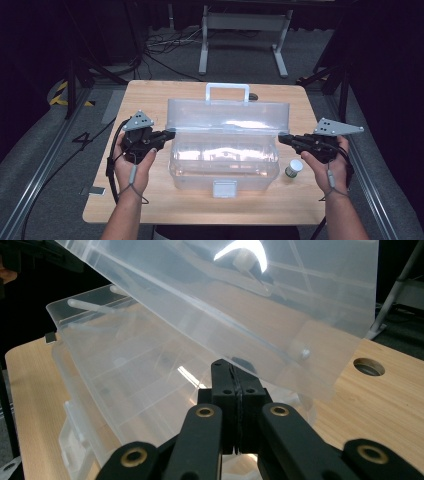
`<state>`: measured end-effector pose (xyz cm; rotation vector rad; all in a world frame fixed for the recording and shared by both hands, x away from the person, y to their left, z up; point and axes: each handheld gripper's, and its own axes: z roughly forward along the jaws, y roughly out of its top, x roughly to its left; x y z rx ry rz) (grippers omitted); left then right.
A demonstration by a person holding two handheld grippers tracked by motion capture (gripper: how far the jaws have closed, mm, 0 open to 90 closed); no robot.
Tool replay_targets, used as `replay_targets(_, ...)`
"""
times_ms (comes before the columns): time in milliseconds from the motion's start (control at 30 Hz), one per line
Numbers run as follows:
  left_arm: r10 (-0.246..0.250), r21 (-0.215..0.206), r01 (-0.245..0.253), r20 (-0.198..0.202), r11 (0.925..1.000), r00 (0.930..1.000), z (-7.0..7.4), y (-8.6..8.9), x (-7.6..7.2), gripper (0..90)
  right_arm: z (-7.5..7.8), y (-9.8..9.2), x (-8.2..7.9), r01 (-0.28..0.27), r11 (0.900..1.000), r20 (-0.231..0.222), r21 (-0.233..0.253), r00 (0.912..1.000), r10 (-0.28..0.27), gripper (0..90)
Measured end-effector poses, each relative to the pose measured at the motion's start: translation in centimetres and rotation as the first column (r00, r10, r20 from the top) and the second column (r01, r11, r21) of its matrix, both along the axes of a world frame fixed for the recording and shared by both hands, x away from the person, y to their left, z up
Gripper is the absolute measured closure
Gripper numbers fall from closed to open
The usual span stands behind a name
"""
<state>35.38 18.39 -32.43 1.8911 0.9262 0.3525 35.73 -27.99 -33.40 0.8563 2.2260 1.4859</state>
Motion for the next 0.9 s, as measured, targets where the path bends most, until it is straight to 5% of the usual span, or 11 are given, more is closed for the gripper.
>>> replay_targets(333,-0.007,0.003,0.007,0.005,1.0000,1.0000,0.1,0.1,0.2,88.8,0.0,-0.7,-0.7,0.020,0.999,-0.029,-0.035,0.9994,-0.021,77.8)
replay_targets(600,-0.009,0.002,0.009,0.006,1.0000,0.9999,0.2,0.1,0.4,88.8,0.1,-1.4,-1.2,0.063,0.996,0.047,-0.058,0.9970,-0.061,62.1)
replay_targets(667,-0.010,0.001,0.010,0.006,0.9999,0.9999,0.3,0.1,0.5,88.7,0.0,-1.6,-1.4,0.074,0.996,0.100,-0.058,0.9927,-0.068,61.4)
replay_targets(900,-0.014,-0.001,0.014,0.008,0.9999,0.9999,0.4,0.1,0.6,88.3,-0.2,-0.6,-1.4,0.182,0.980,0.128,-0.074,0.9767,-0.172,41.4)
